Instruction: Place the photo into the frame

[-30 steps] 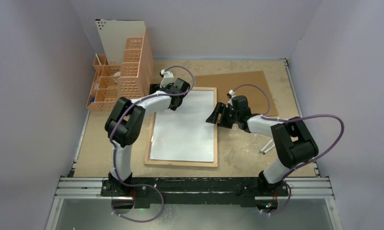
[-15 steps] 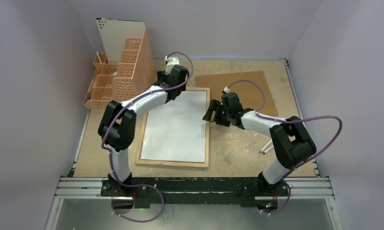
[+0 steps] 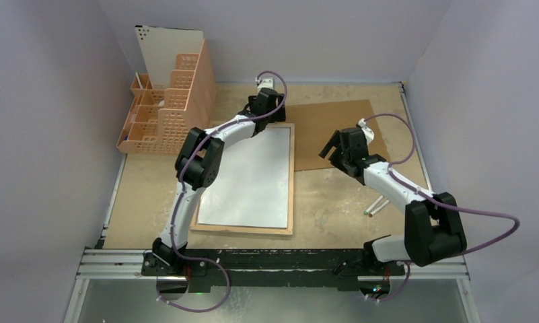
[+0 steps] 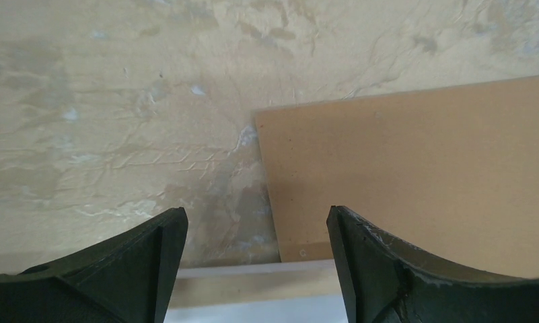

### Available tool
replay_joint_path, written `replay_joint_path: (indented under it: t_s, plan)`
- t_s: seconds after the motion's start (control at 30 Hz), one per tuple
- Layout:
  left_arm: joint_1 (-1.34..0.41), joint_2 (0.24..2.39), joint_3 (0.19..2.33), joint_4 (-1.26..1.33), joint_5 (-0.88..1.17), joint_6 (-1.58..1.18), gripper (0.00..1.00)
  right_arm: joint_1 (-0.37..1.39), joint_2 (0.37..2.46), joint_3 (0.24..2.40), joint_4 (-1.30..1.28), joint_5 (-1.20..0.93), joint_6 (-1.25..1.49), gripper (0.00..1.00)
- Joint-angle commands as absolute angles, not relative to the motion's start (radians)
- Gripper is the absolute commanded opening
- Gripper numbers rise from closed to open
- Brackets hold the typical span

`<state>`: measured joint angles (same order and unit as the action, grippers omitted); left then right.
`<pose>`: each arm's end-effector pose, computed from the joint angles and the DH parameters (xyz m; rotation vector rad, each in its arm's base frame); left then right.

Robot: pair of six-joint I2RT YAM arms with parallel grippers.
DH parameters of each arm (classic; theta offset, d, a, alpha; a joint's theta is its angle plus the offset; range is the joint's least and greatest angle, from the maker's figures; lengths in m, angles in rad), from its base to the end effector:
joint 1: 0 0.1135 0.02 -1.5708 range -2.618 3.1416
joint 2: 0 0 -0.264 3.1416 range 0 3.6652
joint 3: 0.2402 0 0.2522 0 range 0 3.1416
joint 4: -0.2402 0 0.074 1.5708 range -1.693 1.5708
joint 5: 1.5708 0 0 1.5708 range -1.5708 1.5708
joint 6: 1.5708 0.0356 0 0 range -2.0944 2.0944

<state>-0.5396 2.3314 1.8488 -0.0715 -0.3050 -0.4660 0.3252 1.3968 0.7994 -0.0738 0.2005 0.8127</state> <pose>0.4676 -0.2676 0.1874 -0.1025 2.1066 -0.2812 0.2826 0.0878 0.2176 0.6500 2.1601 0.3951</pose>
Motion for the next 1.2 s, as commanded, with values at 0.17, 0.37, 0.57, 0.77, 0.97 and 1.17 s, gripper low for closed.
replay_joint_path:
  t_s: [0.17,0.37,0.57,0.77,0.97,1.17]
  plan:
    - [-0.516,2.448,1.928,0.096,-0.140,-0.557,0.80,0.294,1.280,0.688,-0.130,0.225,0.864,0.85]
    - [-0.514,2.509,1.960,0.101,0.057,-0.626,0.70,0.291,1.314,0.715,-0.148,0.158,0.903,0.85]
    - [-0.520,2.539,1.993,0.068,0.245,-0.685,0.62,0.287,1.383,0.740,-0.155,0.157,0.907,0.83]
    - [-0.529,2.522,1.957,0.080,0.297,-0.661,0.60,0.293,1.456,0.727,0.011,-0.039,0.785,0.66]
    - [-0.531,2.539,1.960,0.085,0.299,-0.691,0.60,0.334,1.516,0.738,0.109,-0.197,0.754,0.59]
    - [-0.531,2.548,1.963,0.087,0.285,-0.717,0.60,0.377,1.616,0.769,0.178,-0.272,0.772,0.62]
